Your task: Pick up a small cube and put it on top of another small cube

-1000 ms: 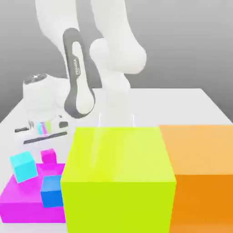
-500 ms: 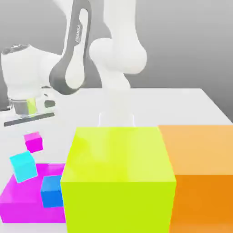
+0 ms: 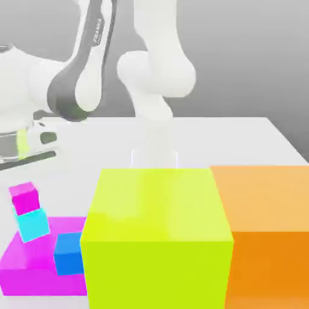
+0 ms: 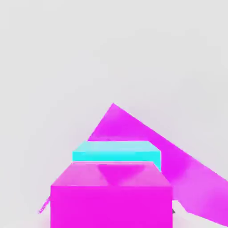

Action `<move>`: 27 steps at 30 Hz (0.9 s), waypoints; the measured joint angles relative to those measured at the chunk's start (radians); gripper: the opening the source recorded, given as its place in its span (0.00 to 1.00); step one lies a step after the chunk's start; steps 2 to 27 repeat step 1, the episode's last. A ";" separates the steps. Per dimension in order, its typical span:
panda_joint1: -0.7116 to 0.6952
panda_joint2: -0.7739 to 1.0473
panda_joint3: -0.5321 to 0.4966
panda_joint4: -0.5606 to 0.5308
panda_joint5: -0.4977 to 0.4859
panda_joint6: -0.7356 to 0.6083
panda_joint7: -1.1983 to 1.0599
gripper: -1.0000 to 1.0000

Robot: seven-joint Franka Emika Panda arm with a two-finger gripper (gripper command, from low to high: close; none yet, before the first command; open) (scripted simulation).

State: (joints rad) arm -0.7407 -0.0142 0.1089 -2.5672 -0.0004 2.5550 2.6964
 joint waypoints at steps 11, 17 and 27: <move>0.000 0.000 0.000 0.000 0.000 0.000 0.000 1.00; 0.000 0.000 0.000 0.000 0.000 0.000 0.000 1.00; 0.000 0.000 0.000 0.000 0.000 0.000 0.000 1.00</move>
